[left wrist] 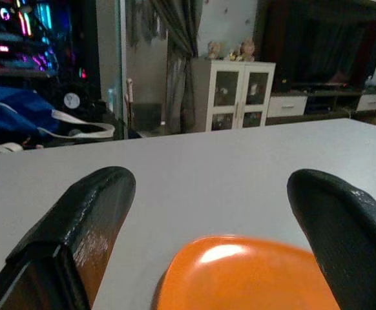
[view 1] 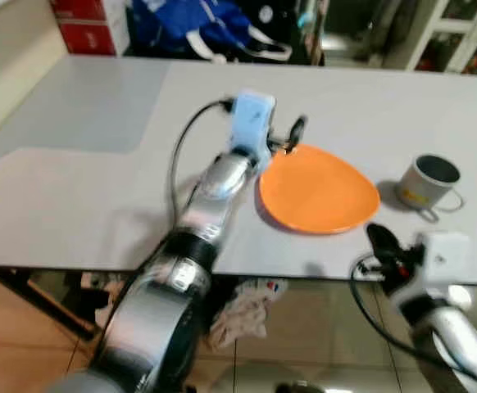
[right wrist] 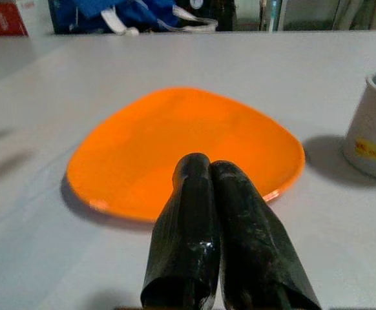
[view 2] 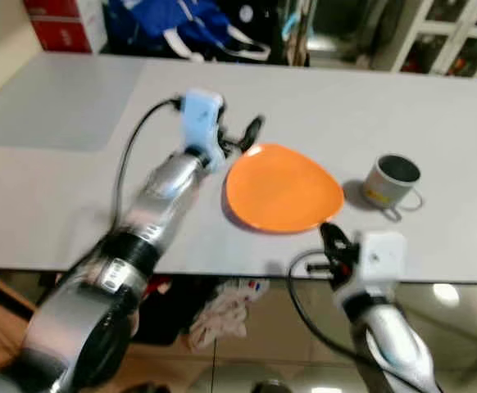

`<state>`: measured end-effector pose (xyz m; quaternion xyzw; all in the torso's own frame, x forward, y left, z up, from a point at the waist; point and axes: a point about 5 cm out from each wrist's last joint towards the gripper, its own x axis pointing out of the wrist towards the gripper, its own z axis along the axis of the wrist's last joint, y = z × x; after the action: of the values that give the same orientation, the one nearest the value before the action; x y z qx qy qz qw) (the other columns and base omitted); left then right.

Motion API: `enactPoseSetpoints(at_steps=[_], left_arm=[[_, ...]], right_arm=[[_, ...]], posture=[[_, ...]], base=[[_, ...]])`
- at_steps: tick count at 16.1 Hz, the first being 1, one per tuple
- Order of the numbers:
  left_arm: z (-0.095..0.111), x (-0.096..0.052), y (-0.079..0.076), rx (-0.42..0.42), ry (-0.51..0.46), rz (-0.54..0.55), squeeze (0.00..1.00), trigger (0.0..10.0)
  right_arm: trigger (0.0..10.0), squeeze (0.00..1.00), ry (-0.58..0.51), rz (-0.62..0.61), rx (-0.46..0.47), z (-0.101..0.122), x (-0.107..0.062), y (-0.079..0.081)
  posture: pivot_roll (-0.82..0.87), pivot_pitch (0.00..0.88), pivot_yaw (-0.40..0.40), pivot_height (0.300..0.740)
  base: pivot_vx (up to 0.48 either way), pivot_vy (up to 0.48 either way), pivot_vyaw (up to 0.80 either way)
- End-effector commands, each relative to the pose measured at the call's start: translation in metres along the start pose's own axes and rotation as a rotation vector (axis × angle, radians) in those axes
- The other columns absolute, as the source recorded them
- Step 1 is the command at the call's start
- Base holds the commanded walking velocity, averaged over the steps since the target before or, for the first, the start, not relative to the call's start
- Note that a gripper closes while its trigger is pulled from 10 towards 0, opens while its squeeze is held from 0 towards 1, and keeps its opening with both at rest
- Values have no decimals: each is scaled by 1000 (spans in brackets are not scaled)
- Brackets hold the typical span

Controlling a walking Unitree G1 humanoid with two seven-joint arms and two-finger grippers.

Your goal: Setting the table

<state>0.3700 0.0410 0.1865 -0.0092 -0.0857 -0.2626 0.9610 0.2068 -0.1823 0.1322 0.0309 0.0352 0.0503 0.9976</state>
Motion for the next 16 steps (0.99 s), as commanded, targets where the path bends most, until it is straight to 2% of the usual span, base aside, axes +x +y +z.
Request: enactPoseSetpoints(at_steps=[1,2,3,4,5,6,7,9,10,11,12,13,14,15,16], left_arm=[[5,-6,4,25,-10,-28,0,10000],[4,-14,11,38,-13,-19,0,10000],[-3,-35,25,66,13,20,0,10000],[-6,-44,30,82,23,40,0,10000],[-13,-54,33,67,48,65,0,10000],[-26,-76,36,76,90,104,0,10000],[-29,-83,35,89,95,109,0,10000],[-47,-110,39,130,126,137,0,10000],[-62,-140,35,275,176,47,0,10000],[-72,-157,32,359,215,-32,0,10000],[-74,-166,38,239,249,46,0,10000],[-73,-167,41,183,252,83,0,10000],[-66,-162,44,120,233,131,0,10000],[-57,-148,41,101,191,136,0,10000],[-55,-145,39,116,184,134,0,10000]], right_arm=[[10000,0,-10,-10,-8,-1,5,-1],[10000,0,-18,-6,-5,-2,10,1],[10000,0,-41,-4,3,-3,21,3],[10000,0,-47,-5,6,-3,26,4],[10000,0,-55,-7,9,-3,31,5],[10000,0,-67,-19,7,-3,40,4],[10000,0,-70,-24,6,-4,42,3],[10000,0,-75,-41,-4,-7,43,2],[10000,0,-72,-35,-22,-15,40,3],[10000,0,-61,-17,-28,-21,36,4],[10000,0,-37,-4,-25,-29,32,5],[10000,0,-24,-1,-19,-32,30,5],[10000,0,-6,3,-26,-36,28,5],[10000,0,-4,-1,-21,-37,30,6],[10000,0,-6,-1,-21,-37,30,6]], posture=[[-85,0,-12,740],[-65,0,-10,740],[-34,0,-8,740],[-16,0,-9,740],[-13,0,-10,740],[-10,0,-16,740],[-9,0,-18,740],[-11,0,-17,740],[-16,0,-9,740],[-23,0,-9,740],[-27,0,-6,740],[-27,0,-6,740],[-27,0,-6,740],[-30,0,-6,740],[-33,0,-6,740]], base=[[0,0,0],[0,0,0],[0,0,0],[0,0,0],[0,0,0],[0,0,0],[0,0,0],[0,0,0],[0,0,0],[0,0,0],[0,0,0],[0,0,0],[0,0,0],[0,0,0],[0,0,0]])
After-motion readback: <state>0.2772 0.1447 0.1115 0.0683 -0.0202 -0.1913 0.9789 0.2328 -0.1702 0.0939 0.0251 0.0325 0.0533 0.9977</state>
